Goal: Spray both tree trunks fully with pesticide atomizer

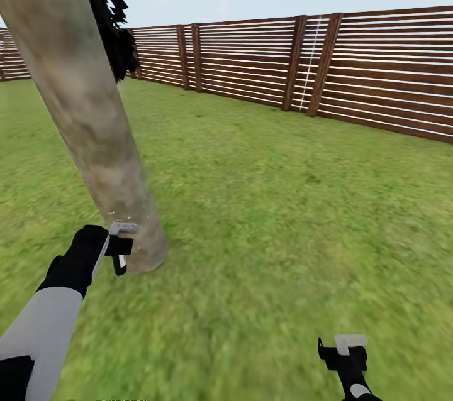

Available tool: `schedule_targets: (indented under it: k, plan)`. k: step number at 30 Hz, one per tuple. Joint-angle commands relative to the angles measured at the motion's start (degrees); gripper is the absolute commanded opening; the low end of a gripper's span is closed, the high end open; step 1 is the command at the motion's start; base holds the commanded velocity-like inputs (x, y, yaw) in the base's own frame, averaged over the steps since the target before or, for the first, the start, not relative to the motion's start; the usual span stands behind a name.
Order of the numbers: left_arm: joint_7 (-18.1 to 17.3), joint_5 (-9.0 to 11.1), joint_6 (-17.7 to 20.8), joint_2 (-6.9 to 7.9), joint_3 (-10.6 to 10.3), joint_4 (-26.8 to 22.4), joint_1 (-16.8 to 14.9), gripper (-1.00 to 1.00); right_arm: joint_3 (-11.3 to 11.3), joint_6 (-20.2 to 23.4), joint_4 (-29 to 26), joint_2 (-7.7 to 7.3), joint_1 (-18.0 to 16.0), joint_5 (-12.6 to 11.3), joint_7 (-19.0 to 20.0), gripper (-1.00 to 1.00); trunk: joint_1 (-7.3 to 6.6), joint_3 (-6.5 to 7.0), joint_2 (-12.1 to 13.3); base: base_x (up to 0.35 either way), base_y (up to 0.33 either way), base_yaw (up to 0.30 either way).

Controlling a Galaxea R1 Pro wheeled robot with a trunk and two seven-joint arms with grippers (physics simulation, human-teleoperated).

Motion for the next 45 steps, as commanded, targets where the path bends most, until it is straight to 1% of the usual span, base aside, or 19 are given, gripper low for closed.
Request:
schedule_targets:
  k: [1, 4, 6, 7, 9, 11, 13, 15, 17, 22, 24, 26, 30, 32, 36, 40, 41, 42, 45]
  plan:
    - [-0.52, 0.04, 0.17, -0.01, 0.14, -0.21, -0.05, -1.00, -0.47, -0.16, 0.05, 0.01, -0.02, 0.63, -0.14, 1.00, 0.00, -0.05, -0.02, 0.032, -0.264, 0.252]
    - [-0.50, 1.10, -0.33, -0.58, 0.03, 0.90, 0.00, -1.00, -0.47, -0.17, 0.05, 0.01, -0.02, 0.61, -0.15, 1.00, 0.00, -0.05, -0.02, 0.004, -0.273, 0.275]
    - [-0.39, 0.94, -3.98, -1.53, 0.22, 4.38, 0.03, -1.00, -0.47, -0.18, 0.05, 0.01, -0.02, 0.65, -0.14, 1.00, 0.00, -0.05, -0.02, 0.000, -0.274, 0.237]
    - [0.05, 0.88, -7.37, -1.02, 2.62, 8.71, 0.04, -1.00, -0.47, -0.18, 0.05, 0.01, -0.02, 0.62, -0.14, 1.00, 0.00, -0.05, -0.02, 0.000, -0.274, 0.053]
    - [1.05, 0.74, -8.60, 0.82, 6.15, 11.36, 0.09, -1.00, -0.47, -0.17, 0.05, 0.01, -0.02, 0.62, -0.14, 1.00, 0.00, -0.05, -0.02, 0.008, -0.274, 0.020]
    - [1.35, 0.55, -9.55, 1.57, 7.11, 12.85, 0.55, -1.00, -0.47, -0.15, 0.05, 0.01, -0.02, 0.61, -0.14, 1.00, 0.00, -0.05, -0.02, 0.069, -0.273, 0.005]
    - [1.61, 0.26, -14.16, 1.11, 7.26, 15.99, 0.93, -1.00, -0.47, -0.17, 0.05, 0.01, -0.02, 0.61, -0.14, 1.00, 0.00, -0.05, -0.02, 0.183, -0.226, 0.001]
    - [2.36, 0.27, -15.57, 0.74, 7.34, 18.30, 0.99, -1.00, -0.47, -0.13, 0.05, -0.01, -0.02, 0.63, -0.15, 1.00, 0.00, -0.05, -0.02, 0.250, -0.183, 0.000]
    - [7.78, 0.28, -16.13, -1.40, 7.46, 19.45, 1.00, -1.00, -0.47, -0.11, 0.05, -0.07, -0.02, 0.64, -0.14, 1.00, 0.00, -0.05, -0.02, 0.273, -0.168, 0.000]
    - [8.87, 0.47, -19.41, 2.75, 7.84, 22.00, 1.82, -1.00, -0.47, -0.14, 0.05, -0.07, -0.02, 0.63, -0.14, 1.00, 0.00, -0.05, -0.02, 0.309, -0.077, 0.000]
    - [8.95, 0.44, -22.00, 2.99, 7.77, 23.01, 3.07, -1.00, -0.47, -0.13, 0.05, -0.02, -0.02, 0.62, -0.14, 1.00, 0.00, -0.05, -0.02, 0.289, -0.005, 0.000]
    - [8.98, 0.47, -23.60, 2.56, 7.68, 24.15, 3.68, -1.00, -0.47, -0.14, 0.05, 0.00, -0.02, 0.61, -0.14, 1.00, 0.00, -0.05, -0.02, 0.095, -0.001, 0.000]
    - [9.08, 0.65, -24.56, -0.06, 7.69, 27.27, 4.33, -1.00, -0.47, -0.13, 0.05, 0.01, -0.02, 0.61, -0.14, 1.00, 0.00, -0.05, -0.02, 0.008, 0.000, 0.176]
    - [9.34, 0.69, -27.72, -0.35, 7.80, 28.80, 4.54, -1.00, -0.47, -0.12, 0.05, 0.01, -0.02, 0.65, -0.14, 1.00, 0.00, -0.05, -0.02, 0.001, 0.000, 0.266]
    - [15.64, 1.20, -30.86, -0.97, 7.89, 31.47, 4.61, -1.00, -0.47, -0.12, 0.05, 0.01, -0.02, 0.64, -0.14, 1.00, 0.00, -0.05, -0.02, 0.000, 0.000, 0.263]
    - [16.51, 1.48, -31.18, -2.13, 7.96, 32.27, 5.15, -1.00, -0.47, -0.12, 0.07, 0.04, -0.02, 0.67, -0.14, 1.00, 0.00, -0.05, -0.02, 0.107, -0.062, 0.038]
    - [16.53, 2.16, -31.23, -2.16, 7.98, 32.34, 5.35, -1.00, -0.47, -0.11, 0.11, 0.05, -0.02, 0.68, -0.14, 1.00, 0.00, -0.05, -0.02, 0.220, -0.153, 0.004]
    - [16.48, 4.60, -31.51, -2.18, 7.96, 32.38, 5.47, -1.00, -0.40, -0.12, 0.14, 0.09, -0.02, 0.68, -0.16, 1.00, 0.00, -0.05, -0.02, 0.233, -0.177, 0.001]
    - [16.54, 5.81, -34.00, -2.13, 7.91, 32.42, 5.49, -1.00, -0.38, -0.11, 0.14, 0.09, -0.02, 0.68, -0.15, 1.00, 0.00, -0.05, -0.02, 0.218, -0.199, 0.000]
